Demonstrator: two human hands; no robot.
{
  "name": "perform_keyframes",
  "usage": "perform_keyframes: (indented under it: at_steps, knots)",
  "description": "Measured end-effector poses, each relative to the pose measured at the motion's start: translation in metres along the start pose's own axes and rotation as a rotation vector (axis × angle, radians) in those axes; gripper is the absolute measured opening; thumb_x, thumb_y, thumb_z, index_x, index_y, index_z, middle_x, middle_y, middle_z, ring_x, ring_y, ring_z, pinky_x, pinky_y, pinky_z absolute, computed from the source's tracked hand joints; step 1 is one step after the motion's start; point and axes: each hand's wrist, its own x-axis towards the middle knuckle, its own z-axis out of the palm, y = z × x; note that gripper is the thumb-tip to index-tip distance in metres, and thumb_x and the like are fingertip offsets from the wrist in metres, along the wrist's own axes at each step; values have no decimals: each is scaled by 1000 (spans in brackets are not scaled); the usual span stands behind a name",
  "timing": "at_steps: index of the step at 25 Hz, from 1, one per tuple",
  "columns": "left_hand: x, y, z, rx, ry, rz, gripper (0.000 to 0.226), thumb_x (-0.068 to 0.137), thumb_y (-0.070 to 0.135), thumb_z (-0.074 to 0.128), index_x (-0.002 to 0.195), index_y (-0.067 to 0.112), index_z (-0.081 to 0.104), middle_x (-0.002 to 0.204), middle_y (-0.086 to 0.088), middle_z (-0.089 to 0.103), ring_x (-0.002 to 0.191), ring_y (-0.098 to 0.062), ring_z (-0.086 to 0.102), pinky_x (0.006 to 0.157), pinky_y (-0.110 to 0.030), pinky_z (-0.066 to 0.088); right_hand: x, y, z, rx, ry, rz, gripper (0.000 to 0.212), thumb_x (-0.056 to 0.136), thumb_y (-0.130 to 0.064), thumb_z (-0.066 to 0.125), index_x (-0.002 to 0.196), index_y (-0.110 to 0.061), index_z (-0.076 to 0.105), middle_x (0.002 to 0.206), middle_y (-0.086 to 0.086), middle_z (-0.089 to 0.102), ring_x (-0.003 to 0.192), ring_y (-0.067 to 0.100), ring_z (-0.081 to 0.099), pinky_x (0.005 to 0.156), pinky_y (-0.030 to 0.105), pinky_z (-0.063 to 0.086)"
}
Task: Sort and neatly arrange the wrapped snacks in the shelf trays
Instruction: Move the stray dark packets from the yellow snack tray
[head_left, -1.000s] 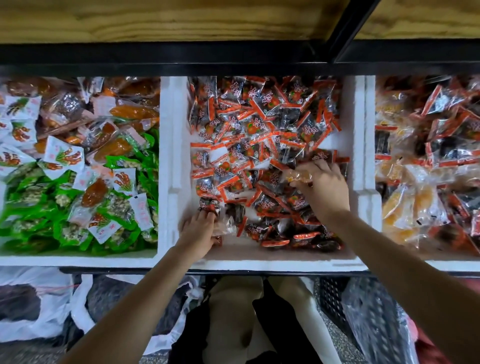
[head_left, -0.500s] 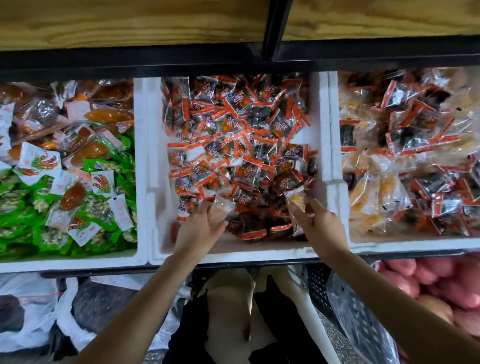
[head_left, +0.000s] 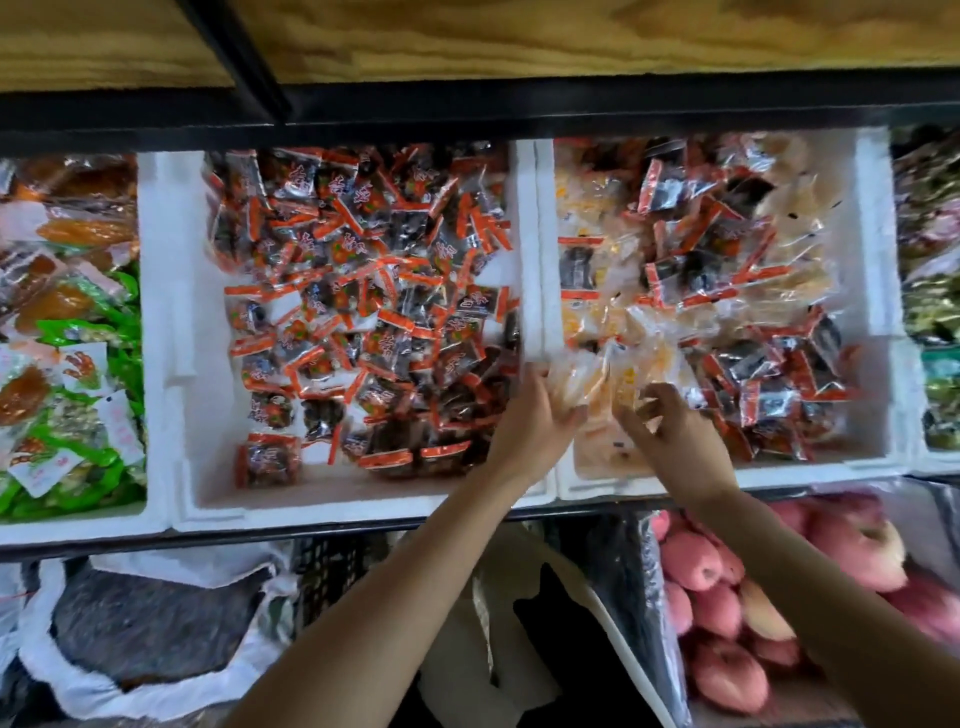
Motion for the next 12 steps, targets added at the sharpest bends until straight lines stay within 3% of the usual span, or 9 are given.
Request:
perform_keyframes:
  at_steps: [3, 6, 8, 9, 11, 12]
  knots:
    - [28, 23, 25, -54, -34, 0, 58, 89, 27, 64, 131, 4, 31, 100, -4, 53, 91, -20, 55, 59, -15, 35, 32, 17, -24, 36, 71, -20, 40, 91, -40, 53, 120, -12, 51, 94, -1, 62, 82, 25, 61, 66, 31, 42]
    - [42, 36, 38, -110, -58, 74, 65, 88, 24, 66, 137, 4, 28, 119, -6, 45, 106, -14, 46, 83, -18, 36, 57, 20, -36, 158, 67, -40, 42, 95, -24, 52, 133, -9, 41, 117, 7, 58, 89, 20, 58, 62, 24, 46]
    - [34, 32, 31, -52, 7, 151, 60, 90, 28, 60, 139, 10, 32, 132, -5, 43, 120, -9, 40, 99, -23, 36, 58, 20, -36, 86, 58, -141, 53, 94, -14, 52, 142, -11, 29, 139, 8, 41, 115, 23, 50, 89, 31, 48]
    - [27, 21, 25, 64, 65, 185, 54, 91, 27, 56, 139, 13, 35, 136, -3, 42, 123, -5, 36, 106, -26, 33, 55, 21, -33, 14, 60, -209, 58, 93, -11, 52, 145, -12, 25, 145, 8, 32, 129, 24, 39, 105, 37, 39]
    - [11, -10, 7, 402, 109, 237, 50, 93, 22, 53, 140, 18, 36, 142, 0, 37, 130, -8, 30, 113, -38, 28, 43, 24, -18, -74, -10, -351, 62, 94, -12, 48, 148, -19, 19, 153, 1, 18, 142, 20, 16, 117, 41, 20]
    - [5, -26, -3, 557, 54, 227, 53, 94, 24, 51, 144, 22, 32, 148, 0, 30, 135, -12, 25, 116, -41, 23, 36, 26, -9, -102, -90, -405, 64, 94, -15, 47, 149, -23, 16, 155, -4, 10, 145, 18, 5, 118, 42, 13]
